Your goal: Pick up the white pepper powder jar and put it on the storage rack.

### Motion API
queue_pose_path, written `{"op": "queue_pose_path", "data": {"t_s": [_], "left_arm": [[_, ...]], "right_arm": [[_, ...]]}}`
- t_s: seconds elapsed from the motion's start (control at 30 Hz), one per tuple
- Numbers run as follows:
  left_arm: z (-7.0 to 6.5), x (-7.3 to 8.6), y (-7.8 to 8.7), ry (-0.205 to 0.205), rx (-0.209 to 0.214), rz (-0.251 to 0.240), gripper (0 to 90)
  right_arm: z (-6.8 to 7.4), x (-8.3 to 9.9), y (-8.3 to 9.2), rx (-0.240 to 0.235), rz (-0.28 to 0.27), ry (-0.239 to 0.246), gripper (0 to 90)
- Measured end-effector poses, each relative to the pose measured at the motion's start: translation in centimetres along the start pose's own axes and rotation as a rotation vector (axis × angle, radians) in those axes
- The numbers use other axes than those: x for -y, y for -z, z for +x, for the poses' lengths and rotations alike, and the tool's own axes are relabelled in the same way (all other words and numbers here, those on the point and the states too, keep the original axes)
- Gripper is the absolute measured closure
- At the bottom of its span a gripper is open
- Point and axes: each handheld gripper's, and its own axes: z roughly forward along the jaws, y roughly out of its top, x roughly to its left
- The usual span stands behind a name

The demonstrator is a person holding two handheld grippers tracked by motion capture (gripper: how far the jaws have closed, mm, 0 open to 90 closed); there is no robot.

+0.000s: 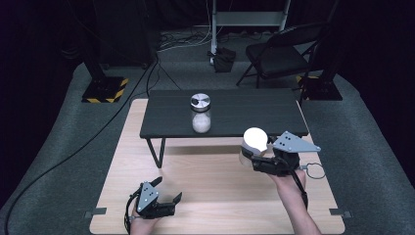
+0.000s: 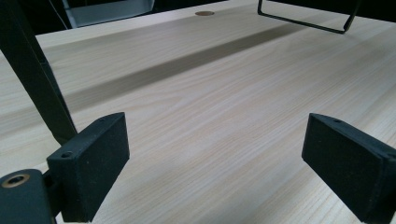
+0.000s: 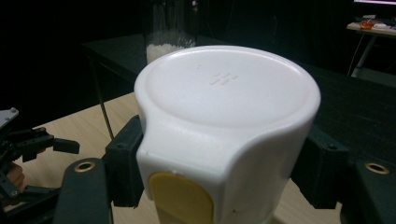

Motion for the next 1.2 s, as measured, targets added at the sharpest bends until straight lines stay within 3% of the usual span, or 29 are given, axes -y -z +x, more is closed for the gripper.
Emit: {"op": "queue_pose_path", "data": {"t_s": [0.77,1.2], "left_arm": [[0.0,0.0,0.0,0.000,0.001,0.002,7.3],[0.0,0.0,0.0,0.000,0.003,0.003,7.3]], "right_arm": [[-1.7,-4.4,1.0,0.047,-0.071,-0.033,30.0],[-2.6,-6.4,-1.1,0.107,-0.037,-0.049,30.0]]}}
